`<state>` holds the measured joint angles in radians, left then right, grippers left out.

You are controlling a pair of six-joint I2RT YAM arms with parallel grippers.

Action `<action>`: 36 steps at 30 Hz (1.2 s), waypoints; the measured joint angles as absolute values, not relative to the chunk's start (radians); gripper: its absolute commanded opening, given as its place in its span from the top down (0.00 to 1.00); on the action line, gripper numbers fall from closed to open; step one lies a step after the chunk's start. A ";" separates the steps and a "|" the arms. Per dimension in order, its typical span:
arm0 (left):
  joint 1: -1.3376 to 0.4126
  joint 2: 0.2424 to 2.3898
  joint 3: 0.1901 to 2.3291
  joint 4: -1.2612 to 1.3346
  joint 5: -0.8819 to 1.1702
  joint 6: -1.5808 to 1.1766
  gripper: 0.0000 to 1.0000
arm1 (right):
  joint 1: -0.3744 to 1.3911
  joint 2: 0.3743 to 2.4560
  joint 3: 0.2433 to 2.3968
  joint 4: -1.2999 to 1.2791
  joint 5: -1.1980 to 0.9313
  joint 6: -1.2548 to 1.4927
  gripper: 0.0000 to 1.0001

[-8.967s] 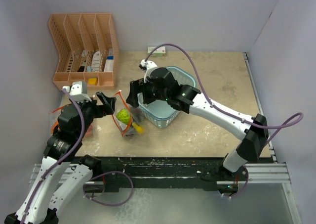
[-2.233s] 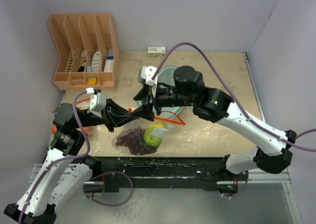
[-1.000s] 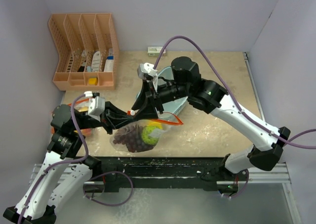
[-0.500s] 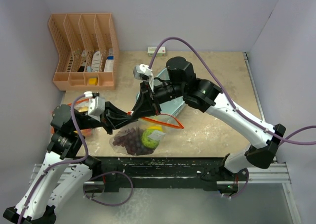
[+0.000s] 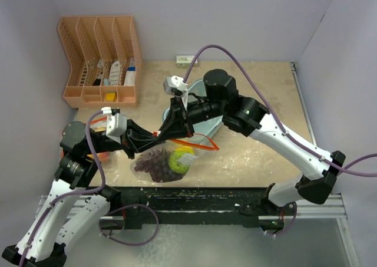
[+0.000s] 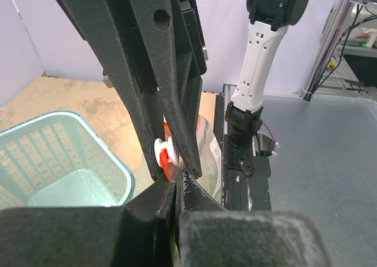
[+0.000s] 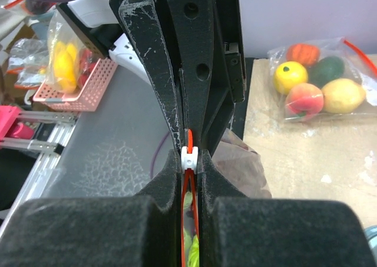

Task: Place the food in the zip-top bag and seal the zipper
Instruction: Zip the zipper food storage bag at the center of the board.

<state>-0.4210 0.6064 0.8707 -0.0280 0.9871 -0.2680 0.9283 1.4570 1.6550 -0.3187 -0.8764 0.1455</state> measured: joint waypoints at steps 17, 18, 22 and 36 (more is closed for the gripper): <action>-0.426 0.593 0.970 -0.136 0.899 -0.175 1.00 | 0.848 1.266 1.511 -0.398 -0.774 0.119 1.00; -0.426 0.591 0.971 -0.138 0.896 -0.172 1.00 | 0.847 1.265 1.511 -0.406 -0.770 0.115 1.00; -0.426 0.593 0.978 -0.153 0.875 -0.171 1.00 | 0.837 1.271 1.508 -0.431 -0.749 0.102 1.00; -0.421 0.579 1.016 -0.068 0.791 -0.171 1.00 | 0.817 1.268 1.374 -0.519 -0.688 0.097 1.00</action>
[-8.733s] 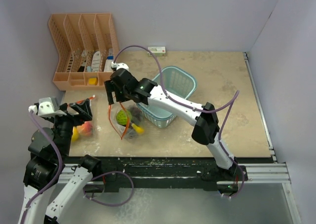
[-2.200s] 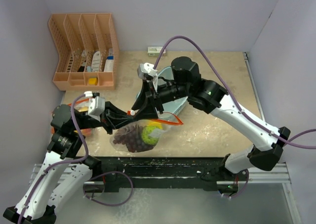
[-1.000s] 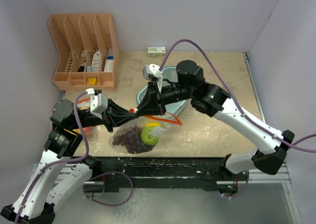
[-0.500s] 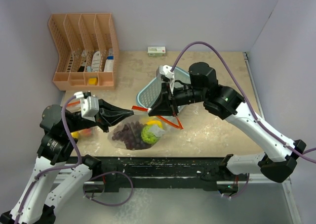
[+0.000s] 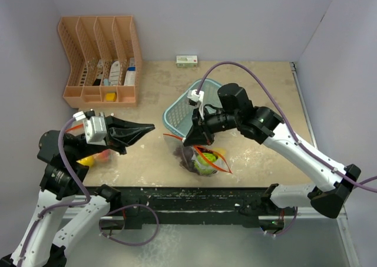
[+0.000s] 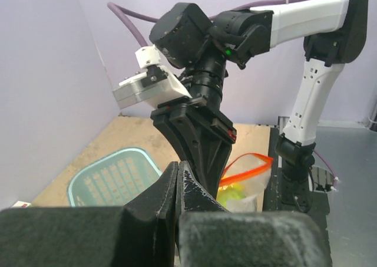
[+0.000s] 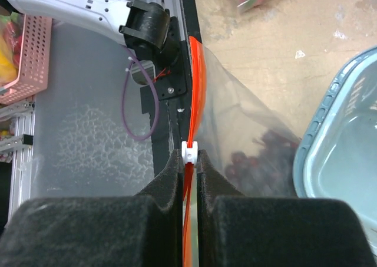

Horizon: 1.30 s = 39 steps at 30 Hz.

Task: Place the food in the zip-top bag and seal the zipper
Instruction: Zip the zipper food storage bag at the center of the board.

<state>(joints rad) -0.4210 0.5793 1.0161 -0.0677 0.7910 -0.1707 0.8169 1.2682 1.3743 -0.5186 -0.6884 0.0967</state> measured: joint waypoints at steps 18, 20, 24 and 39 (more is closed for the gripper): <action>-0.421 0.469 0.712 -0.003 0.820 -0.145 0.31 | 0.812 1.237 1.416 -0.575 -0.701 0.047 1.00; -0.421 0.456 0.703 0.035 0.815 -0.152 0.30 | 0.812 1.237 1.436 -0.587 -0.702 0.040 1.00; -0.421 0.509 0.707 0.097 0.832 -0.170 0.30 | 0.812 1.237 1.461 -0.602 -0.707 0.031 1.00; -0.421 0.706 0.708 0.318 0.913 -0.362 0.29 | 0.812 1.237 1.501 -0.620 -0.725 0.014 1.00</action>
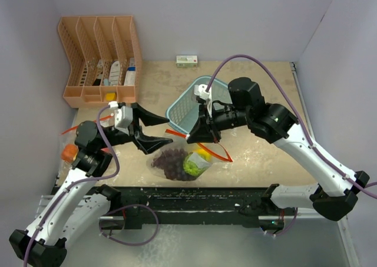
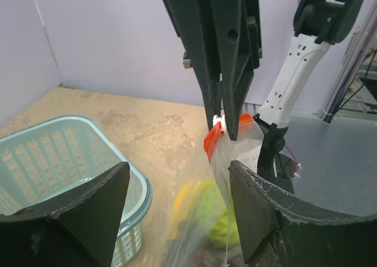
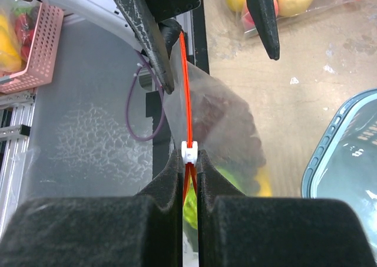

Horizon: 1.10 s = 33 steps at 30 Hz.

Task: Place the food in the zip-top bag and seal the zipper
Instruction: Zip the zipper food storage bag at the center of the board.

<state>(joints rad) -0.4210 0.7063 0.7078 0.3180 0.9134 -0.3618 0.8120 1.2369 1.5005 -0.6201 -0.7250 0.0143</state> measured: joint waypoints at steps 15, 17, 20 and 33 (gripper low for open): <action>-0.421 0.829 0.709 0.472 1.073 -0.501 0.48 | 0.812 1.253 1.511 -0.624 -0.734 0.014 1.00; -0.423 0.846 0.710 0.482 1.091 -0.514 0.57 | 0.812 1.256 1.511 -0.624 -0.735 0.014 1.00; -0.431 0.879 0.717 0.494 1.120 -0.533 0.86 | 0.812 1.258 1.511 -0.623 -0.735 0.014 1.00; -0.459 0.888 0.801 0.360 1.164 -0.485 1.00 | 0.812 1.253 1.518 -0.619 -0.667 0.015 1.00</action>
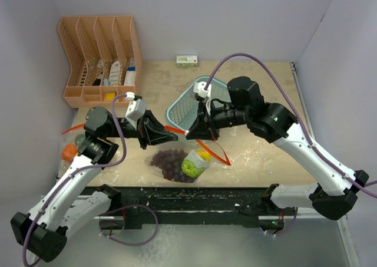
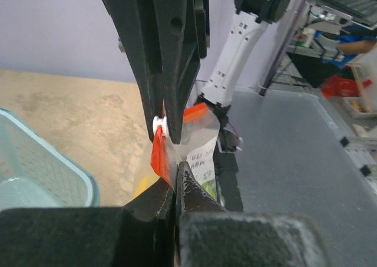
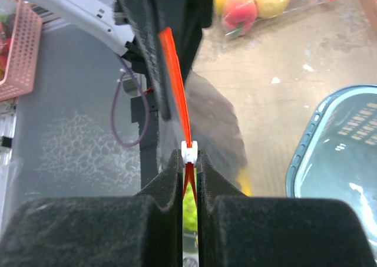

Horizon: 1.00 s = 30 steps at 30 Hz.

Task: Place the food in the zip-top bag and seal the zipper
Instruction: Zip the zipper food storage bag at the center of the board.

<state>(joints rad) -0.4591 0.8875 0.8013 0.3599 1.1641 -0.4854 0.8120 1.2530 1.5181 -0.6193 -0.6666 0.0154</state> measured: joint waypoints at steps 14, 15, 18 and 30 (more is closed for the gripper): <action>-0.467 0.731 0.936 0.008 0.896 -0.269 1.00 | 0.818 1.045 1.363 -0.578 -0.484 0.027 1.00; -0.467 0.744 0.941 0.015 0.914 -0.269 1.00 | 0.818 1.040 1.361 -0.578 -0.485 0.027 1.00; -0.466 0.792 0.943 0.072 0.985 -0.281 1.00 | 0.817 1.040 1.359 -0.590 -0.490 0.025 1.00; -0.465 0.803 0.934 0.069 0.934 -0.277 1.00 | 0.812 1.031 1.284 -0.571 -0.493 0.023 1.00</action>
<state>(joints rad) -0.4652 0.8032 0.9340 0.0692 0.9340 -0.2768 0.8124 1.0306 1.2842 -0.5709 -0.4931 0.0235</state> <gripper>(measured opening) 0.003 0.049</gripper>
